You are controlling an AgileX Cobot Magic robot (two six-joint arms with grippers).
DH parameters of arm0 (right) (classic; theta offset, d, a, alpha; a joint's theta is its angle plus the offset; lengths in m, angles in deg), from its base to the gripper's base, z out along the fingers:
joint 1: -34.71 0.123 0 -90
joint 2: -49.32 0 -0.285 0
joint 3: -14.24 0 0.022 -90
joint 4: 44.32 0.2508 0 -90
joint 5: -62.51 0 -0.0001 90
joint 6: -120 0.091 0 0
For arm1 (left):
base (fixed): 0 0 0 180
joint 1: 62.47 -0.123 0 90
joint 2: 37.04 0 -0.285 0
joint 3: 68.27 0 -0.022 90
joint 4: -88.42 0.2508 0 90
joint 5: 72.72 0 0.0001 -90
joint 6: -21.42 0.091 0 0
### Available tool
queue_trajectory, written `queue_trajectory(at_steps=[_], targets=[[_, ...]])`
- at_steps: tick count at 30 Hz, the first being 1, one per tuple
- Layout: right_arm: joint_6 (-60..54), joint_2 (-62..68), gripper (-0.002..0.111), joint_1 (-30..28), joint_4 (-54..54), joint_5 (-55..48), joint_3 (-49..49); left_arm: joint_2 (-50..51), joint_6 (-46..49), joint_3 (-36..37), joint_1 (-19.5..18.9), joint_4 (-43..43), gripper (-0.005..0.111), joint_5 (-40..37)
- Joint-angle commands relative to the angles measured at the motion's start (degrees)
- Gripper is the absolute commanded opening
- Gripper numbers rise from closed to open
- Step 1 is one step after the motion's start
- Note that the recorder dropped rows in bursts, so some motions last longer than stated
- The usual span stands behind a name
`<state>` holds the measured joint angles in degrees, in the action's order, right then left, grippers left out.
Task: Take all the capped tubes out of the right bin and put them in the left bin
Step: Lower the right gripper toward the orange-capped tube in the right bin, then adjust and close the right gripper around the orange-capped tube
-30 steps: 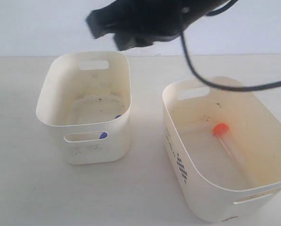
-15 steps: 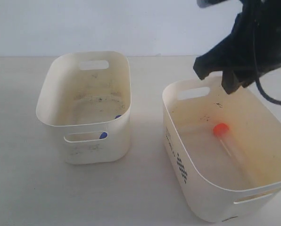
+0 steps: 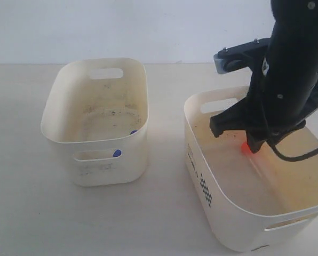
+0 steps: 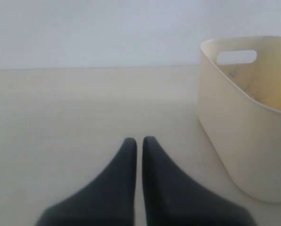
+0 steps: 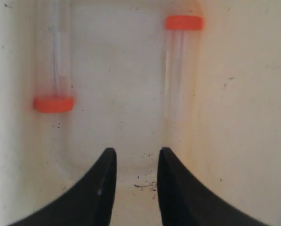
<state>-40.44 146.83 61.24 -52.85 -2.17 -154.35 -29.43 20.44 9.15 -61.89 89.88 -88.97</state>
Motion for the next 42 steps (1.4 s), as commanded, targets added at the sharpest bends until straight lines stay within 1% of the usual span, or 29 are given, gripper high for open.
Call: queue_trajectory(at_steps=[1,6,15,24,31,33,38,42], targets=[[1.95,3.27,0.030,-0.31,-1.12,-0.18,0.15,0.18,-0.50,-0.21,-0.01,-0.36,0.004,0.43],[6.55,5.82,0.030,-0.31,-4.90,-0.82,0.15,0.18,-0.50,-0.21,-0.01,-0.36,0.004,0.31],[11.09,7.89,0.030,-0.09,-6.06,1.07,0.65,0.18,-0.50,-0.21,-0.01,-0.36,0.004,0.31],[12.08,8.27,0.030,-0.09,-6.14,3.03,0.65,0.18,-0.50,-0.21,-0.01,-0.36,0.004,0.31],[13.28,10.46,0.030,3.43,-8.06,5.14,0.65,0.18,-0.50,-0.21,-0.01,-0.36,0.004,0.44],[13.28,11.67,0.030,3.46,-8.42,4.97,0.65,0.18,-0.50,-0.21,-0.01,-0.36,0.004,0.44],[17.48,12.73,0.030,3.31,-15.44,2.45,0.65,0.18,-0.50,-0.21,-0.01,-0.36,0.004,0.44],[17.59,12.73,0.030,3.31,-15.90,2.56,0.65,0.18,-0.50,-0.21,-0.01,-0.36,0.004,0.44]])
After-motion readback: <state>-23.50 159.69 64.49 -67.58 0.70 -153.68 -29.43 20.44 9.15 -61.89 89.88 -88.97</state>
